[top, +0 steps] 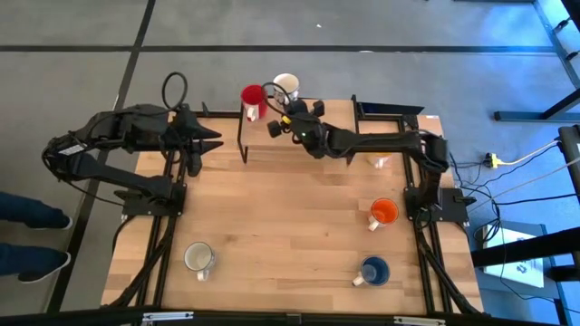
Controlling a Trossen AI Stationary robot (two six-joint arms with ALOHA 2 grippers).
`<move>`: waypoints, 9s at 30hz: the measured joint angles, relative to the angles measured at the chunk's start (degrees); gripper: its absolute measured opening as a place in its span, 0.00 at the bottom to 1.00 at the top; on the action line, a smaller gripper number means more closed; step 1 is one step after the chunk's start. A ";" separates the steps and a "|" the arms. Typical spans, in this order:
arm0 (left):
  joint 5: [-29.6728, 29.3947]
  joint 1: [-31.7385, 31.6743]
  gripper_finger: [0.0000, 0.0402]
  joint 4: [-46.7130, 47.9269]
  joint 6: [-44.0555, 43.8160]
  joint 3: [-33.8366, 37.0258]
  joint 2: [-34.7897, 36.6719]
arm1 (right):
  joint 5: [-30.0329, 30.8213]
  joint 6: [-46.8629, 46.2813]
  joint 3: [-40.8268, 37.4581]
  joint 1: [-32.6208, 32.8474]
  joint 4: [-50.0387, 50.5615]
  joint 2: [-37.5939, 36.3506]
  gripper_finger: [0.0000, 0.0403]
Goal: Place coffee mugs
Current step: Put the top blue cup on the shelf, then put the blue cup on the shelf
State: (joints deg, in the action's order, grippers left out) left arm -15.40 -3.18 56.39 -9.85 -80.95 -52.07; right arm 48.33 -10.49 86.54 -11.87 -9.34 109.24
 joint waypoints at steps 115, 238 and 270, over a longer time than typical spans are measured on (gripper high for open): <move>7.42 43.66 0.28 18.90 -38.02 0.00 -19.75 | -17.91 -22.63 0.02 52.88 53.37 -22.71 0.43; -7.57 15.21 0.04 -8.20 -46.54 11.23 -21.90 | -2.38 9.58 0.00 33.97 23.34 -3.31 0.10; -16.06 17.38 0.36 1.05 -18.03 8.49 8.11 | 7.31 -6.60 -0.01 26.77 34.09 -19.02 0.10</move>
State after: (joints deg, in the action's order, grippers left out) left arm -31.46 14.20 57.44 -27.87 -72.46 -43.97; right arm 55.65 -17.09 86.53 14.90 24.75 90.21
